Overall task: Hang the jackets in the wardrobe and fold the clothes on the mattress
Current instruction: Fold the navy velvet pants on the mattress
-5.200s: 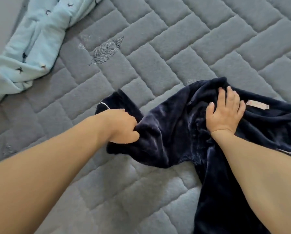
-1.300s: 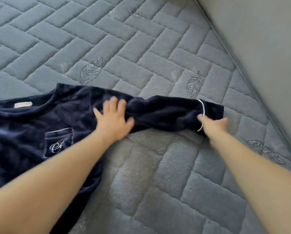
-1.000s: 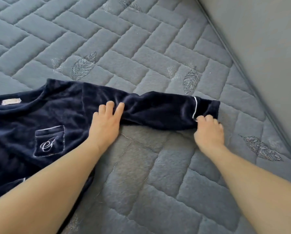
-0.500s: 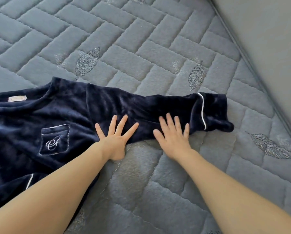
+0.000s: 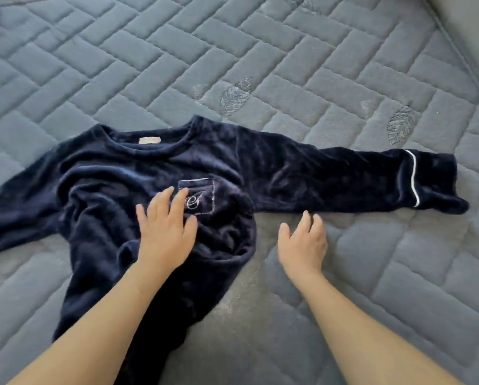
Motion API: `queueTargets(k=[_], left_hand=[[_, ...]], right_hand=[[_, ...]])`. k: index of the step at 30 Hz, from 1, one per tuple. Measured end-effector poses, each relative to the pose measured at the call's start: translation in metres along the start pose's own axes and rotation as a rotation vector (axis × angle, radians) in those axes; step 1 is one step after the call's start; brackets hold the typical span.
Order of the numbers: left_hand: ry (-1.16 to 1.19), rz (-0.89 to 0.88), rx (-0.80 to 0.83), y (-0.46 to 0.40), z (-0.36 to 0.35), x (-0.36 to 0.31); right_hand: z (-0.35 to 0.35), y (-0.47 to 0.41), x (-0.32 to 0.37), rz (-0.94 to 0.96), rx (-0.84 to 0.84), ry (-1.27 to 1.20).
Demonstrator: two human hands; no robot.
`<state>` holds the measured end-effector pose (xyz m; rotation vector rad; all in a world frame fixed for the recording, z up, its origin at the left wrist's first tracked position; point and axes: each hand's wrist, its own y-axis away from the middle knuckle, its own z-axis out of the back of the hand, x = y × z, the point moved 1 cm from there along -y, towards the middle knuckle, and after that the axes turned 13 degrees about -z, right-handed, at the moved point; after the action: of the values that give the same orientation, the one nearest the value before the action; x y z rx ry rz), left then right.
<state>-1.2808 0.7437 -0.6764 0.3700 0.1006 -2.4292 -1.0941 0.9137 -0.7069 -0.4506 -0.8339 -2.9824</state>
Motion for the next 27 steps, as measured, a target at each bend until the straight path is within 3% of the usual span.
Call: queueTargets(k=[3,4,6,7,9,10,13,15,17,19,22,25,27], left_hand=[[0.108,0.553,0.013,0.052,0.032,0.079],[0.307,0.766,0.056,0.071,0.038,0.104],[0.78,1.013,0.128,0.112,0.043,0.135],[0.877,1.024,0.177,0.132,0.044,0.142],[0.826,0.992,0.245,0.165,0.043,0.154],[0.83,0.996,0.256,0.177,0.041,0.156],[1.178,1.012,0.364,0.193,0.039,0.159],[1.22,0.935,0.399,0.2,0.042,0.167],[1.243,0.86,0.364,0.207,0.052,0.178],[1.189,0.783,0.242,0.214,0.069,0.199],[1.041,0.77,0.068,0.228,0.09,0.242],[1.289,0.924,0.338,0.239,0.104,0.258],[1.228,0.913,0.527,0.245,0.101,0.253]], right_hand=[[-0.051,0.105,0.023,-0.011,0.186,-0.227],[-0.066,0.133,0.032,-0.116,0.306,-0.309],[-0.092,0.173,0.049,-0.438,0.522,-0.519],[-0.103,0.188,0.056,-0.585,0.576,-0.587],[-0.118,0.208,0.066,-0.722,0.59,-0.563],[-0.124,0.212,0.068,-0.737,0.57,-0.542],[-0.128,0.216,0.068,-0.727,0.482,-0.575],[-0.12,0.217,0.062,-0.609,0.282,-0.459],[-0.112,0.218,0.053,-0.29,0.035,-0.322],[-0.103,0.227,0.058,0.062,-0.079,-0.304],[-0.105,0.242,0.093,0.323,0.083,-0.159],[-0.126,0.253,0.136,0.297,0.295,0.064],[-0.145,0.256,0.149,0.28,0.256,0.255]])
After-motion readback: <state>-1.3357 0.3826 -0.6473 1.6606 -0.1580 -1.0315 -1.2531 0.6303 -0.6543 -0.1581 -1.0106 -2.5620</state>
